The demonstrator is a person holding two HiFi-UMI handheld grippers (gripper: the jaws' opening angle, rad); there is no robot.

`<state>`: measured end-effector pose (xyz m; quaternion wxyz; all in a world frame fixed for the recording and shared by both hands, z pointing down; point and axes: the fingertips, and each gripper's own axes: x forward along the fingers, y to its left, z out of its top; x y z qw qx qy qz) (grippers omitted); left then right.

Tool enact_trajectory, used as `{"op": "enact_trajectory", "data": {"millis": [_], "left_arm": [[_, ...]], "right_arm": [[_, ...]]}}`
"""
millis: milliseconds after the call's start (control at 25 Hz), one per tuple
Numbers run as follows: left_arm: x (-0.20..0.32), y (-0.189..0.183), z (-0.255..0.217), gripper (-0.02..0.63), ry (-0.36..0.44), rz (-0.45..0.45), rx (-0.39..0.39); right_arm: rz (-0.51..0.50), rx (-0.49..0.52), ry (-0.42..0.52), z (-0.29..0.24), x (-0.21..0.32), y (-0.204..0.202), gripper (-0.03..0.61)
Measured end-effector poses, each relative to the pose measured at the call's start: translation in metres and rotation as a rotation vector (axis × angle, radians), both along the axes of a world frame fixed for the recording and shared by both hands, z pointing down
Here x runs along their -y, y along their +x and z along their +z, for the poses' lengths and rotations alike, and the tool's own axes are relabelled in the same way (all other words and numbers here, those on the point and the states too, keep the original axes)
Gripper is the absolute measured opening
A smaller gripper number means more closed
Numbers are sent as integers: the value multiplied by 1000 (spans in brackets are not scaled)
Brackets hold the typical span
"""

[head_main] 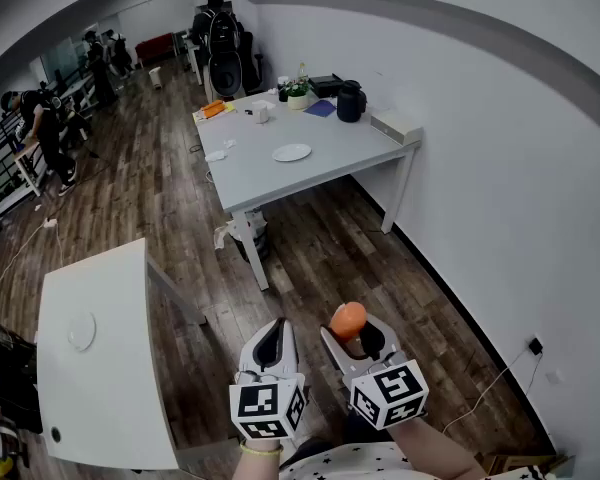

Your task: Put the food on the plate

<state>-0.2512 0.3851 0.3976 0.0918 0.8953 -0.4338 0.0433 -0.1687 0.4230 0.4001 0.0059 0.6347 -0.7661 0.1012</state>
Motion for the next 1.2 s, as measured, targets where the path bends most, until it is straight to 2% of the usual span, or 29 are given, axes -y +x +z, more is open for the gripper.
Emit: {"op": "enact_trajectory", "data": {"millis": [600,840,1200], "left_arm": [[205,151,-7,6,5,-107,-50],[267,178,1,6,-24,-153,-38],[371,198,24,7,-39,-193,-26]], "right_arm": [[-110,-32,32,-14,211,161,221],[-139,-32,5,-4,269,194,221],[-153,-23,-17,17,375,222,221]]}}
